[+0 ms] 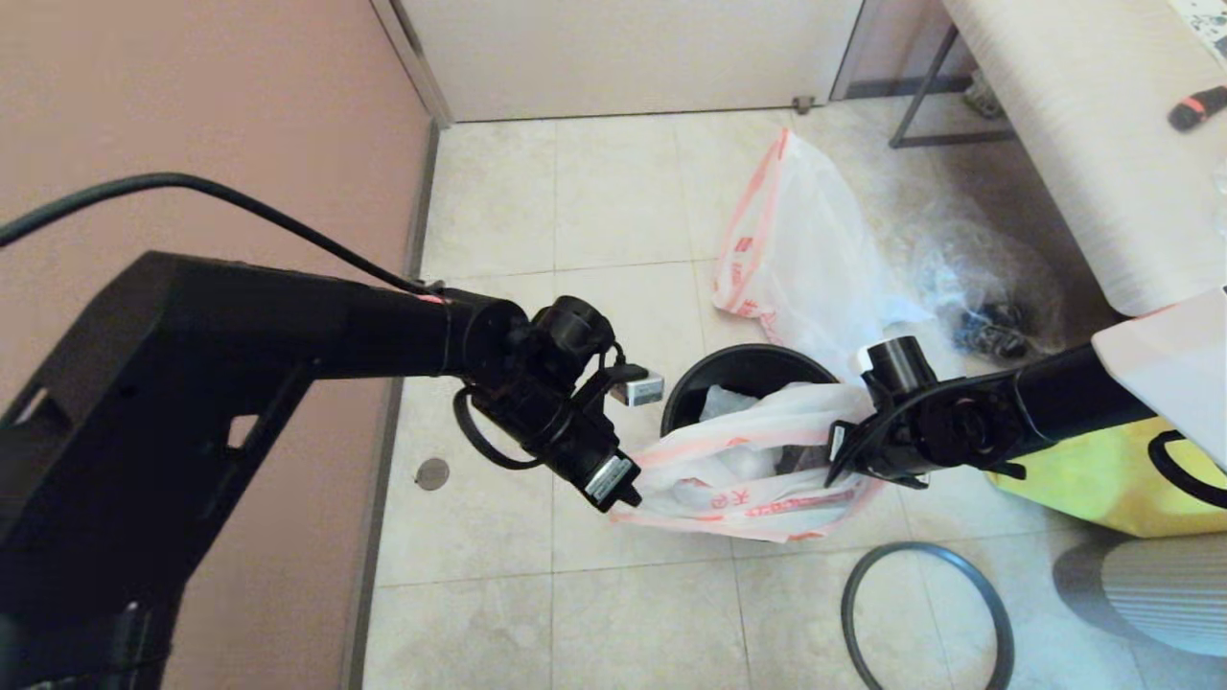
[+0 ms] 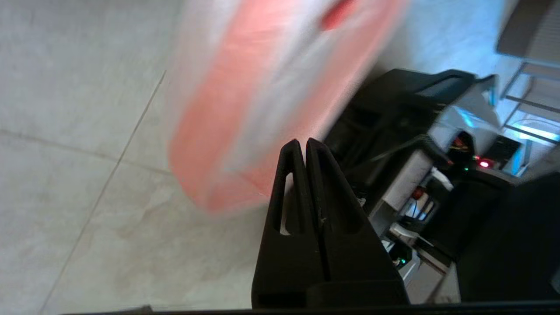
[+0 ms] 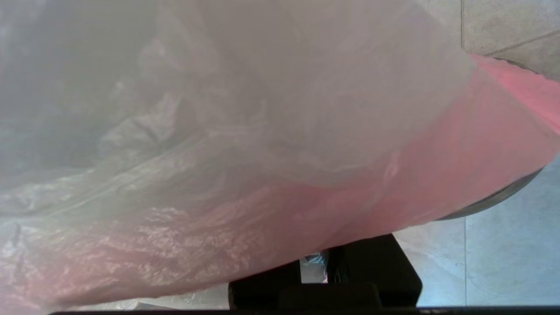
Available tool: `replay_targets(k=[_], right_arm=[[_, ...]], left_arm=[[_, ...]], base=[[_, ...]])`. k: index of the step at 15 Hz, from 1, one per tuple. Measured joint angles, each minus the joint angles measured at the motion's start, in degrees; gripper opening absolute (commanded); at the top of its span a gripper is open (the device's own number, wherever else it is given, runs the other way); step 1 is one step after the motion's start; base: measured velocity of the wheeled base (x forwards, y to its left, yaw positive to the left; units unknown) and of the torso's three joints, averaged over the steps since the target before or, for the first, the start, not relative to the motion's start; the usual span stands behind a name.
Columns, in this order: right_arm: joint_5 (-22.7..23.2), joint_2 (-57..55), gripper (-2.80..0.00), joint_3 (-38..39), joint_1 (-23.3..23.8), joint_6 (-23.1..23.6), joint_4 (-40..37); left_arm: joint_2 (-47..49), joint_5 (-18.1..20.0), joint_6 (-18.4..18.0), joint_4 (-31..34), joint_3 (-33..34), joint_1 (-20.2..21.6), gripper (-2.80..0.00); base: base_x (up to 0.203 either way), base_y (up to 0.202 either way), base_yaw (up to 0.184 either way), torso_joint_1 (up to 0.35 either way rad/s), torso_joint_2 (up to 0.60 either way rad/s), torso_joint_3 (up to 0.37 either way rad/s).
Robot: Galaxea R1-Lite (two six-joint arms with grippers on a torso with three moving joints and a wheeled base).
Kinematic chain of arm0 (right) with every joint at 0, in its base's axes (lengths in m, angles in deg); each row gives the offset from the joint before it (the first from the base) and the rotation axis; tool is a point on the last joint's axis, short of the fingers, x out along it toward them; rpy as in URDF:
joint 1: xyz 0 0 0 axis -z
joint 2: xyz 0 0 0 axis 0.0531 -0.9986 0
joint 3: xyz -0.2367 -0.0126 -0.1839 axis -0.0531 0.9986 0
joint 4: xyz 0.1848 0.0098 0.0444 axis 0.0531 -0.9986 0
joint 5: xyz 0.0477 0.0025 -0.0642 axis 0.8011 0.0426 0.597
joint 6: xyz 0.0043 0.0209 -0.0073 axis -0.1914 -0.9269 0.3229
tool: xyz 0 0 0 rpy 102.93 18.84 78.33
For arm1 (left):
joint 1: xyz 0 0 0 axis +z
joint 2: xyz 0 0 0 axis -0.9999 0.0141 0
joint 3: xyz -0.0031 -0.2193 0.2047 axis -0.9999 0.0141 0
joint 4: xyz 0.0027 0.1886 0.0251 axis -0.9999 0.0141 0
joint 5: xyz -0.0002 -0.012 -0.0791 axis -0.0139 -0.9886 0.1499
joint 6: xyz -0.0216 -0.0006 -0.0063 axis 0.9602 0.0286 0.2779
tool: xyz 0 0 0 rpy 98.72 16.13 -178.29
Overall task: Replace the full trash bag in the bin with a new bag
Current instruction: Put the new garbage bag on the trash can
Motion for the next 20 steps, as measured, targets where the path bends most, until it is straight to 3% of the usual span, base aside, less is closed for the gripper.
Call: replay_targets(k=[7, 13, 15, 20], right_arm=[[0.05, -0.33, -2.80, -0.68, 0.61, -0.19, -0.13], [0.07, -0.11, -2.80, -0.79, 0.44, -0.44, 0.09], [0.81, 0.11, -2.80, -0.77, 0.23, -0.45, -0.05], [1.38, 0.77, -2.80, -0.05, -0.63, -0.33, -0.06]], left_arm=[[8.74, -9.45, 0.82, 0.21, -3.50, -0.04, -2.80], [14.72, -11.67, 2.93, 0.13, -7.76, -0.56, -2.80], [16.66, -13.23, 6.73, -1.52, -9.95, -0.62, -2.80], [18.80, -14.72, 18.42, -17.73, -10.77, -0.76, -2.80]], base=[[0.000, 0.000, 0.000, 0.000, 0.00, 0.000], [0.000, 0.000, 0.000, 0.000, 0.00, 0.000], [0.000, 0.000, 0.000, 0.000, 0.00, 0.000], [0.000, 0.000, 0.000, 0.000, 0.00, 0.000]])
